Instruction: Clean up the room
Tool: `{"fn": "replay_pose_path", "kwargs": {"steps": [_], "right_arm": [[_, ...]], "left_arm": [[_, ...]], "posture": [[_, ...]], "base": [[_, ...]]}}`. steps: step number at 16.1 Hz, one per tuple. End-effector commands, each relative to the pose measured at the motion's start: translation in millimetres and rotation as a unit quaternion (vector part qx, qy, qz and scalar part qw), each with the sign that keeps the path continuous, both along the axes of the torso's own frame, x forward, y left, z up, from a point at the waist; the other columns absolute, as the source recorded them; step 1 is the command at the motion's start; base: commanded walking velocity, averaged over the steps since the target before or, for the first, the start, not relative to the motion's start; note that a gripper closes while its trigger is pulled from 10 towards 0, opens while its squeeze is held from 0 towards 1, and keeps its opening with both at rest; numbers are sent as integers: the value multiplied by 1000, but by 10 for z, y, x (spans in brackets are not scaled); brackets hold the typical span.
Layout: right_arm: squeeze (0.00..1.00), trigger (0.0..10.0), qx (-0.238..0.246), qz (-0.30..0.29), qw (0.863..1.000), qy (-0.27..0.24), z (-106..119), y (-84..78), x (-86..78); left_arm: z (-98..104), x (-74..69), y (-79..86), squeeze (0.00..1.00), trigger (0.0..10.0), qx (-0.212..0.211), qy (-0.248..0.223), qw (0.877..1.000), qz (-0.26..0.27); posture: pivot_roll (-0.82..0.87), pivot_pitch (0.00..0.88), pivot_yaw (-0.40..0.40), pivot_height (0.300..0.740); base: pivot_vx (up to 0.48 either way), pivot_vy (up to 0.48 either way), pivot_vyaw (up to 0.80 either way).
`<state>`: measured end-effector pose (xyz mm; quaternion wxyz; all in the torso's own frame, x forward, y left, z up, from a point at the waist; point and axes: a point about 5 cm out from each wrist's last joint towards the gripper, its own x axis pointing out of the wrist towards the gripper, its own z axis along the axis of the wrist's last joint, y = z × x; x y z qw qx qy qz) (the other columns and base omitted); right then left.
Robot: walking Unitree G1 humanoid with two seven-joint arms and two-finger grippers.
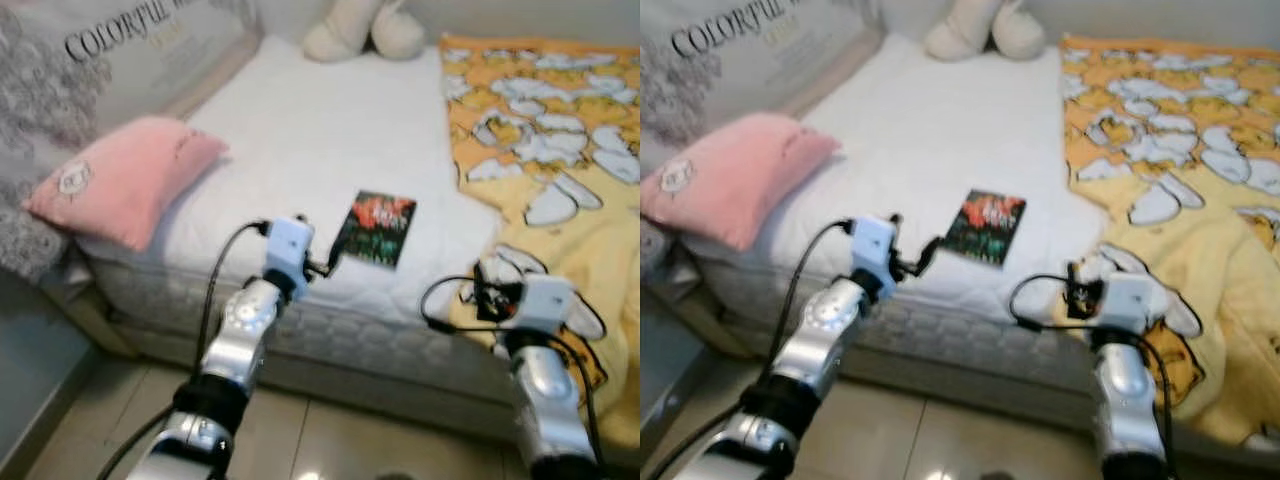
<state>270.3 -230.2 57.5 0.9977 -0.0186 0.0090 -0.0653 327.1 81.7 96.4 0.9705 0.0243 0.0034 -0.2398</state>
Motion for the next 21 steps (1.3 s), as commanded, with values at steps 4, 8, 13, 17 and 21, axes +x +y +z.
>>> {"fn": "replay_pose_path", "kwargs": {"steps": [4,8,13,17,21], "right_arm": [[0,10000,7,21,1000,-8,41,108,44],[0,10000,11,29,999,-11,73,143,80],[0,10000,10,30,1000,-2,50,155,60],[0,10000,13,25,1000,5,-7,150,-59],[0,10000,14,23,1000,2,2,155,-86]], "left_arm": [[30,55,96,0,10000,5,-6,1000,13],[43,85,112,0,10000,9,-8,1000,12],[2,121,160,0,10000,27,6,999,31],[-51,156,193,0,10000,30,34,998,37],[-119,231,210,0,10000,54,73,995,50]], "posture": [[-141,0,48,740],[-130,0,42,740],[-136,0,50,740],[-162,0,68,740],[-171,0,65,740]], "base": [[480,0,-195],[480,0,0],[253,0,-411],[0,0,-786],[0,0,-588]]}}
